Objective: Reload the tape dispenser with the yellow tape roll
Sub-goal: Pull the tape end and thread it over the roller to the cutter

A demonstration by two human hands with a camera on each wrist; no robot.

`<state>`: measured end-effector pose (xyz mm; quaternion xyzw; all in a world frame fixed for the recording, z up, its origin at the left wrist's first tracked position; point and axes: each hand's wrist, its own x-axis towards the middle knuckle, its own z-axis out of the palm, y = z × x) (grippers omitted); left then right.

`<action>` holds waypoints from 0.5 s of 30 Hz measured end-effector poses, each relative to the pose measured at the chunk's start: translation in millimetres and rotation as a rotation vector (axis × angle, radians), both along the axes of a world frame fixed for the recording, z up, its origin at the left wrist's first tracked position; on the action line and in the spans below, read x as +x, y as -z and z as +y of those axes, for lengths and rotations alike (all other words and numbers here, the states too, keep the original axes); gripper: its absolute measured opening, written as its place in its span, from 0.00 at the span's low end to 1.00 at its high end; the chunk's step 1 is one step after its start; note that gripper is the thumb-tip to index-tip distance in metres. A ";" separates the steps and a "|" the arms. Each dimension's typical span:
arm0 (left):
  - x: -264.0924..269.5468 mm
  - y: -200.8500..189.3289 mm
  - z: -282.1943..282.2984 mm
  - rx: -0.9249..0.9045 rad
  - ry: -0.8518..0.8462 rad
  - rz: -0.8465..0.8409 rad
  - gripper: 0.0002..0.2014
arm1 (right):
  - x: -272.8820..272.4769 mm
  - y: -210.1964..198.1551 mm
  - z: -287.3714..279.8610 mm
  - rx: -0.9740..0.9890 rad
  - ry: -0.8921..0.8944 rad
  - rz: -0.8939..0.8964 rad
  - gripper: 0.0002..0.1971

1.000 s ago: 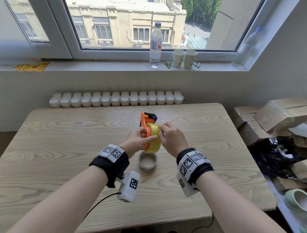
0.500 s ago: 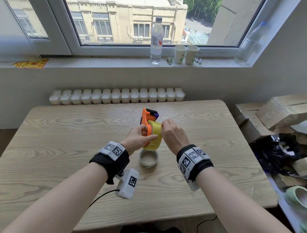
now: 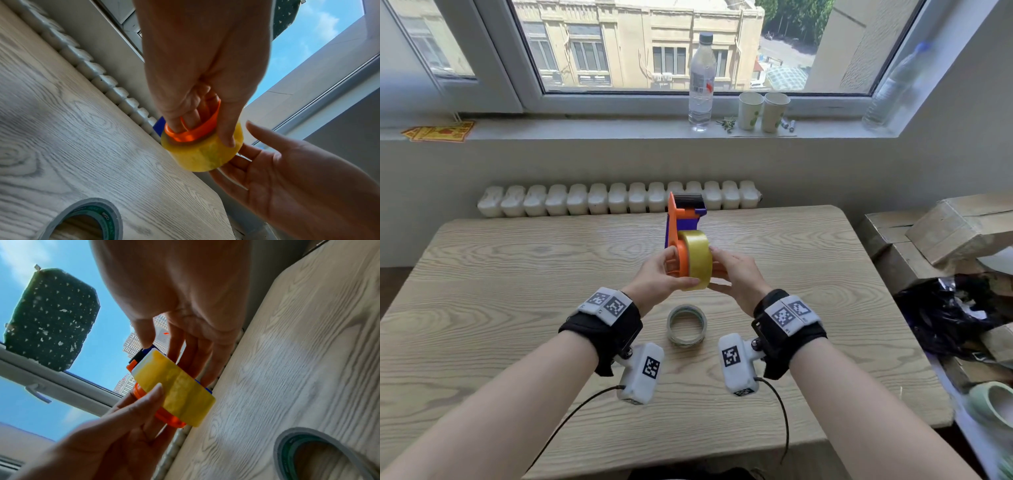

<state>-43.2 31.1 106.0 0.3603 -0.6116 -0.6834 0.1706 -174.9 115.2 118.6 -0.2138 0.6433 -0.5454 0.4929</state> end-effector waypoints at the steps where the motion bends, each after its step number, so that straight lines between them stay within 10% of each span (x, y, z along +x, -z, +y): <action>1: 0.1 0.0 -0.5 0.000 0.008 0.002 0.21 | -0.8 0.6 -1.0 0.001 -0.008 -0.019 0.14; 15: -5.0 -2.9 -5.4 -0.029 -0.027 -0.018 0.22 | -3.6 2.4 -7.4 -0.082 0.011 -0.188 0.14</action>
